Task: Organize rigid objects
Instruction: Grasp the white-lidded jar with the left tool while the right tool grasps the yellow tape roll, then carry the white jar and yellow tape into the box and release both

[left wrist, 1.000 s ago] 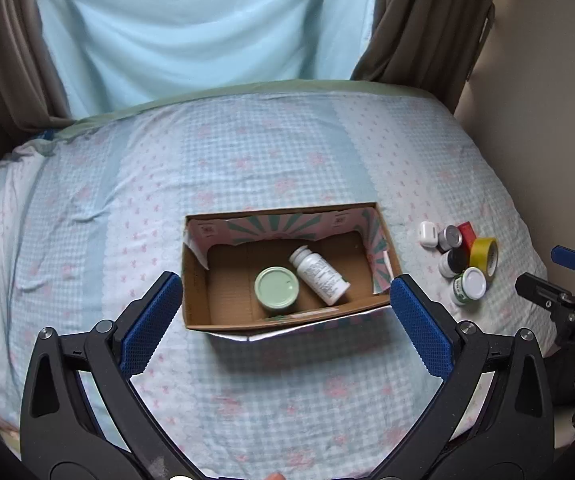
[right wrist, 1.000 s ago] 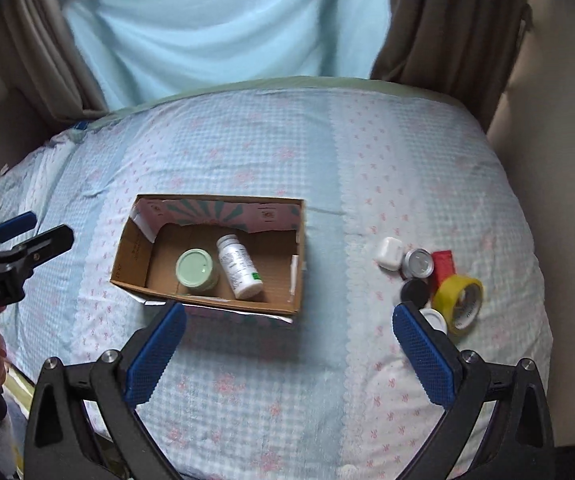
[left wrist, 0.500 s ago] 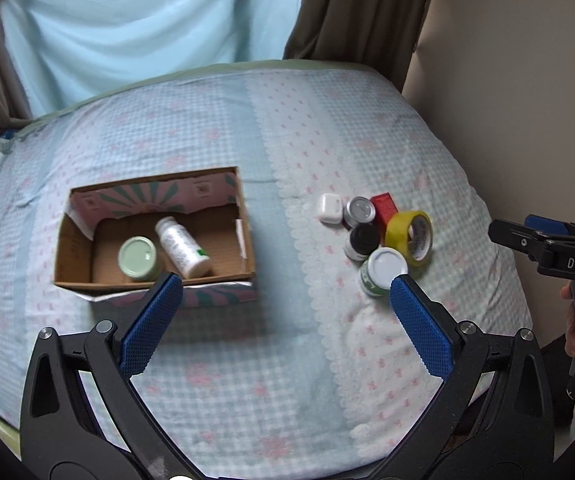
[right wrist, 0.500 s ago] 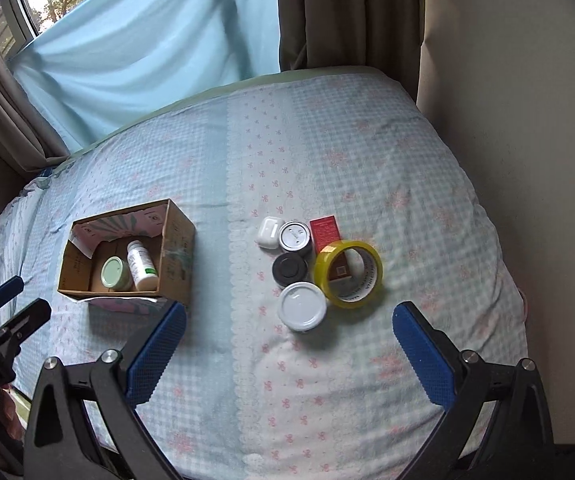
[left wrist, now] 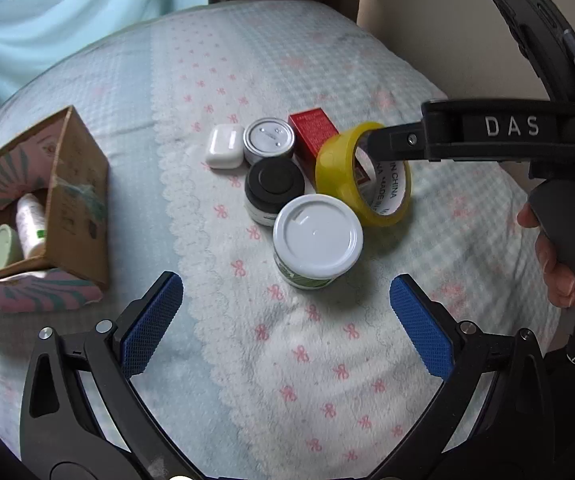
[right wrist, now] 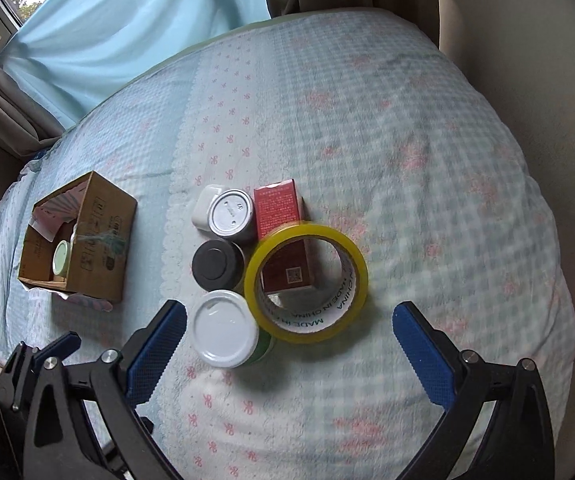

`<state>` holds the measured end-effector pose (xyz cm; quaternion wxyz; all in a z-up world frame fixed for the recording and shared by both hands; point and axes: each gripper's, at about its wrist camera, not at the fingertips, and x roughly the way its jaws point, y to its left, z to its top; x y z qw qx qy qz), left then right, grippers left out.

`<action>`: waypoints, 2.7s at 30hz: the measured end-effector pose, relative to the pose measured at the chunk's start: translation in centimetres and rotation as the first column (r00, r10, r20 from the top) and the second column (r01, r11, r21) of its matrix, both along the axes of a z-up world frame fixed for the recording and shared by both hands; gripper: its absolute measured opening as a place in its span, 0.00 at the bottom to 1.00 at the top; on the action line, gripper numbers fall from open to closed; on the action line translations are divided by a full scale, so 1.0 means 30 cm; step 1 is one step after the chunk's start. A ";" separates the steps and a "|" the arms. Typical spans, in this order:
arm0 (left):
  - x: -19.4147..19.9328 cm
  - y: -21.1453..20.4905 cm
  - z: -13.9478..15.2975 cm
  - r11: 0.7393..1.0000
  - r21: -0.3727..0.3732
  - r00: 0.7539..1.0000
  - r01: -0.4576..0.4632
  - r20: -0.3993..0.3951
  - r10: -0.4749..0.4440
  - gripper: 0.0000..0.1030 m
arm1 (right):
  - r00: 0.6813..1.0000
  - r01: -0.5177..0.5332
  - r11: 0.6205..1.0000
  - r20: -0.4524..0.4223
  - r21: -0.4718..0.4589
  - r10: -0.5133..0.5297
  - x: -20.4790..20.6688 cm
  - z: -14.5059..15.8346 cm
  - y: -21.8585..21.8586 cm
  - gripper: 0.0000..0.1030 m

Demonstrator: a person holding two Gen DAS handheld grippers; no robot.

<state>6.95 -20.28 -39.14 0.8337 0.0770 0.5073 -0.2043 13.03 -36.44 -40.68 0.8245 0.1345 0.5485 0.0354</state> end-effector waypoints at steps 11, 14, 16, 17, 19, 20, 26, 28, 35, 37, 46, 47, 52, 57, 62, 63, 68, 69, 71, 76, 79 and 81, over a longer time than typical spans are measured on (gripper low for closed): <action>0.098 -0.103 -0.201 1.000 0.006 1.000 0.003 0.009 -0.003 0.99 | 0.999 -0.032 0.999 -0.040 0.028 0.033 0.104 -0.162 -0.013 1.00; 0.113 -0.122 -0.219 1.000 0.002 1.000 0.004 0.014 -0.004 0.97 | 0.998 -0.032 0.999 -0.055 0.042 0.034 0.114 -0.191 -0.020 1.00; 0.120 -0.134 -0.230 1.000 0.007 1.000 0.008 0.021 -0.008 0.94 | 0.997 -0.038 0.998 -0.065 0.052 0.041 0.122 -0.209 -0.021 1.00; 0.126 -0.139 -0.238 1.000 0.014 1.000 0.009 0.024 -0.009 0.91 | 0.997 -0.041 0.998 -0.070 0.056 0.045 0.127 -0.218 -0.021 1.00; 0.134 -0.147 -0.250 1.000 0.018 1.000 0.014 0.021 -0.014 0.82 | 0.996 -0.044 0.997 -0.075 0.067 0.049 0.136 -0.232 -0.021 1.00; 0.140 -0.150 -0.258 1.000 0.018 1.000 0.014 0.015 -0.014 0.76 | 0.996 -0.047 0.996 -0.078 0.076 0.053 0.139 -0.239 -0.021 1.00; 0.142 -0.167 -0.272 0.999 0.026 0.999 0.033 0.018 -0.034 0.67 | 0.996 -0.042 0.993 -0.070 0.115 0.051 0.143 -0.250 -0.021 0.94; 0.146 -0.168 -0.274 0.999 0.025 0.999 0.032 0.017 -0.032 0.66 | 0.997 -0.041 0.993 -0.066 0.111 0.048 0.140 -0.249 -0.020 0.94; 0.152 -0.172 -0.261 0.999 0.034 0.999 0.040 0.020 -0.041 0.66 | 0.997 -0.037 0.994 -0.068 0.108 0.044 0.139 -0.240 -0.020 0.93; 0.156 -0.157 -0.246 0.999 0.021 0.999 0.034 0.019 -0.034 0.66 | 0.997 -0.034 0.993 -0.066 0.111 0.041 0.136 -0.230 -0.027 0.93; 0.165 -0.118 -0.104 1.000 -0.020 0.999 0.018 0.036 -0.017 0.66 | 0.999 -0.011 0.993 -0.030 0.117 0.015 0.129 -0.102 -0.049 0.93; 0.167 -0.110 -0.078 1.000 -0.026 0.999 0.014 0.040 -0.013 0.66 | 1.000 -0.007 0.993 -0.025 0.116 0.010 0.128 -0.077 -0.051 0.93; 0.174 -0.060 0.092 0.998 -0.061 0.998 -0.002 0.070 0.006 0.66 | 1.000 0.007 0.995 0.010 0.101 -0.008 0.124 0.079 -0.042 0.93; 0.165 0.035 0.302 0.994 -0.103 0.994 -0.030 0.103 0.041 0.66 | 0.998 0.018 0.996 0.054 0.089 -0.023 0.115 0.273 0.002 0.93; 0.197 0.195 0.511 0.987 -0.143 0.988 -0.070 0.129 0.088 0.66 | 0.994 0.041 0.996 0.098 0.077 -0.049 0.091 0.474 0.090 0.93; 0.199 0.234 0.548 0.986 -0.150 0.987 -0.075 0.133 0.095 0.66 | 0.993 0.047 0.996 0.105 0.075 -0.055 0.087 0.510 0.115 0.93; 0.227 0.456 0.690 0.982 -0.169 0.982 -0.089 0.151 0.115 0.66 | 0.988 0.079 0.994 0.128 0.073 -0.088 0.073 0.655 0.261 0.93; 0.236 0.504 0.712 0.981 -0.170 0.981 -0.089 0.155 0.116 0.66 | 0.987 0.085 0.994 0.131 0.072 -0.094 0.072 0.675 0.295 0.93; 0.253 0.606 0.751 0.982 -0.169 0.981 -0.090 0.157 0.117 0.66 | 0.985 0.091 0.993 0.137 0.072 -0.100 0.072 0.713 0.371 0.93; 0.310 0.861 0.780 0.982 -0.154 0.982 -0.111 0.136 0.132 0.66 | 0.985 0.090 0.993 0.142 0.071 -0.099 0.088 0.754 0.583 0.93; 0.349 1.024 0.767 0.976 -0.154 0.980 -0.151 0.108 0.168 0.66 | 0.987 0.082 0.993 0.131 0.083 -0.093 0.114 0.747 0.712 0.93; 0.372 1.114 0.749 0.974 -0.139 0.977 -0.176 0.094 0.190 0.66 | 0.990 0.068 0.994 0.118 0.087 -0.078 0.136 0.733 0.793 0.93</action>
